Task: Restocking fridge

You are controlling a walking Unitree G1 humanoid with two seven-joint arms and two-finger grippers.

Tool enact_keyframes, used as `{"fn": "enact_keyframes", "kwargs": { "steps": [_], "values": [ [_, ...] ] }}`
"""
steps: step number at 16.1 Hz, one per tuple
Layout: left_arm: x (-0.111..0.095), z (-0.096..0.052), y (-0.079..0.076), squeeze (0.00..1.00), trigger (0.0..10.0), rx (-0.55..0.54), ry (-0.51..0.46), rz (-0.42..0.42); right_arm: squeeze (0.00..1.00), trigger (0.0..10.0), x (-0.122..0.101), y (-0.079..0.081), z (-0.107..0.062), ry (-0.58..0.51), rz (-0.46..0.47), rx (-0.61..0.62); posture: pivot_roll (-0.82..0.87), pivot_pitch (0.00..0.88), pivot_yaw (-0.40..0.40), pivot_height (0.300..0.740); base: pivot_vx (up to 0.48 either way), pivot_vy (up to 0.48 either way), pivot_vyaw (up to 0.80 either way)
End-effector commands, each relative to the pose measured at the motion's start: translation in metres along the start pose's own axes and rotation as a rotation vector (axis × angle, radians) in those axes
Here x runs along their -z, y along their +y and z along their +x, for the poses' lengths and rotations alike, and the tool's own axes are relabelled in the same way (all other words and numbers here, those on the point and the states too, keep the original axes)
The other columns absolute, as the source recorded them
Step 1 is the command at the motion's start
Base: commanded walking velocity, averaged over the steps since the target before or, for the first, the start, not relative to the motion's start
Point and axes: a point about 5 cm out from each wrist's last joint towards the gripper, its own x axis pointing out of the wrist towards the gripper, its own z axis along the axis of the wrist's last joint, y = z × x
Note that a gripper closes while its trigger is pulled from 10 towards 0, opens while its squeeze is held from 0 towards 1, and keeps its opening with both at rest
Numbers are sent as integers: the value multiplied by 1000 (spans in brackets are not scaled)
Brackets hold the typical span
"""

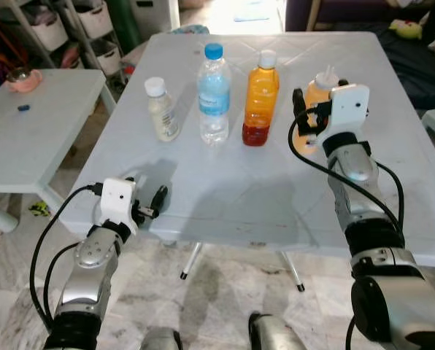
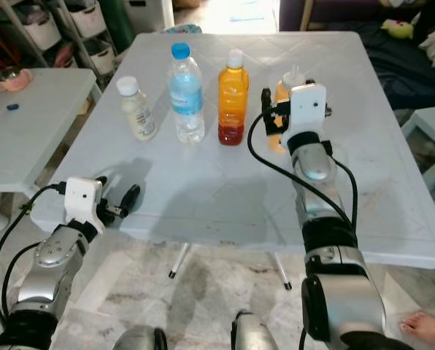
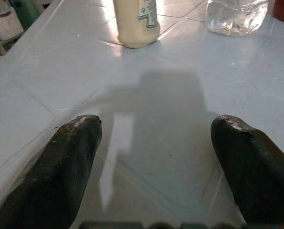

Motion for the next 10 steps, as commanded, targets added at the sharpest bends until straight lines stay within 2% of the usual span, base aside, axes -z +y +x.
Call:
{"fn": "enact_keyframes", "kwargs": {
  "steps": [1,6,10],
  "values": [
    [-1,-3,5,0,10000,-10,3,16,0,0,-4,3,5,-10,25,-12,15,88,108,740,0,0,0],
    [-2,-2,5,0,10000,-4,6,19,0,0,-1,-1,5,15,44,24,12,86,111,740,0,0,0],
    [-2,0,4,0,10000,0,7,21,0,0,3,-12,2,74,-7,76,9,75,107,740,0,0,0]
  ]
}}
